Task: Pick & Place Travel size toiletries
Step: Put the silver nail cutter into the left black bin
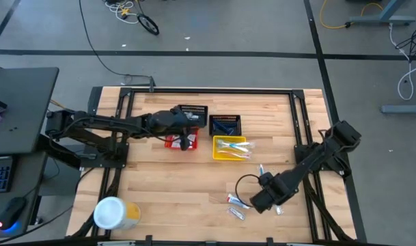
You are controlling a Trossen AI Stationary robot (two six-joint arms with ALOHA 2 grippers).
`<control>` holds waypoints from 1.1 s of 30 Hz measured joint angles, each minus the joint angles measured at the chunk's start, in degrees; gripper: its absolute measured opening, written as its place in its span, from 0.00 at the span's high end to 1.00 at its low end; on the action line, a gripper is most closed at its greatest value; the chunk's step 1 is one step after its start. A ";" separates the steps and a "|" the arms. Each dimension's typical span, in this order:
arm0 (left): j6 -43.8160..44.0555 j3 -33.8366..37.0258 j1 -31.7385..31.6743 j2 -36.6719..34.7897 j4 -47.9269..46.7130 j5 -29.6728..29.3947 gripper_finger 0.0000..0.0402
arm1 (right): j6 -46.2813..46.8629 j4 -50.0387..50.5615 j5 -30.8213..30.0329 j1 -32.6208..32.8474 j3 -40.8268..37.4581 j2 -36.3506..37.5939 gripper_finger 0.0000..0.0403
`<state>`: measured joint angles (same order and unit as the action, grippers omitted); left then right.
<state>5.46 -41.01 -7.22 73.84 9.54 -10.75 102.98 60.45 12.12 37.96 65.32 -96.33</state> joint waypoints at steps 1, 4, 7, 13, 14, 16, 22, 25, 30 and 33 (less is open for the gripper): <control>-0.67 0.00 0.02 0.00 1.04 -0.35 0.80 | 1.97 -0.02 0.01 0.67 -0.09 0.00 0.53; -2.09 0.00 -0.24 0.00 4.06 -0.61 0.80 | 8.29 -1.48 0.02 2.47 -1.48 0.00 0.53; -3.00 0.00 -0.83 0.00 5.81 -0.65 0.80 | 13.10 -5.34 0.02 4.04 -4.45 0.00 0.53; -3.38 0.00 -2.69 0.00 7.30 -0.65 0.80 | 18.22 -12.75 0.01 5.22 -12.42 -0.07 0.53; -3.40 0.00 -2.98 0.00 7.47 -0.63 0.80 | 18.18 -14.36 -0.06 5.22 -13.72 -0.07 0.53; -3.37 0.00 -3.51 0.00 7.68 -0.63 0.80 | 18.12 -17.84 -0.32 5.15 -15.90 0.27 0.53; -2.89 0.00 -4.46 0.00 7.56 -0.63 0.80 | 16.59 -20.94 -1.64 5.15 -18.67 0.43 0.61; -2.87 0.00 -4.46 0.00 7.55 -0.63 0.80 | 15.53 -21.28 -2.20 5.15 -18.67 0.39 0.71; -2.64 0.00 -4.46 0.00 7.52 -0.63 0.80 | 12.37 -20.70 -3.05 5.17 -17.50 0.14 0.86; -1.16 0.00 -4.46 0.00 7.52 -0.61 0.80 | 9.30 -16.79 -3.87 5.07 -13.73 -0.11 0.90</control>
<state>4.30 -41.01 -11.68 73.84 17.06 -11.35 112.28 43.66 8.25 43.03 51.59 -96.44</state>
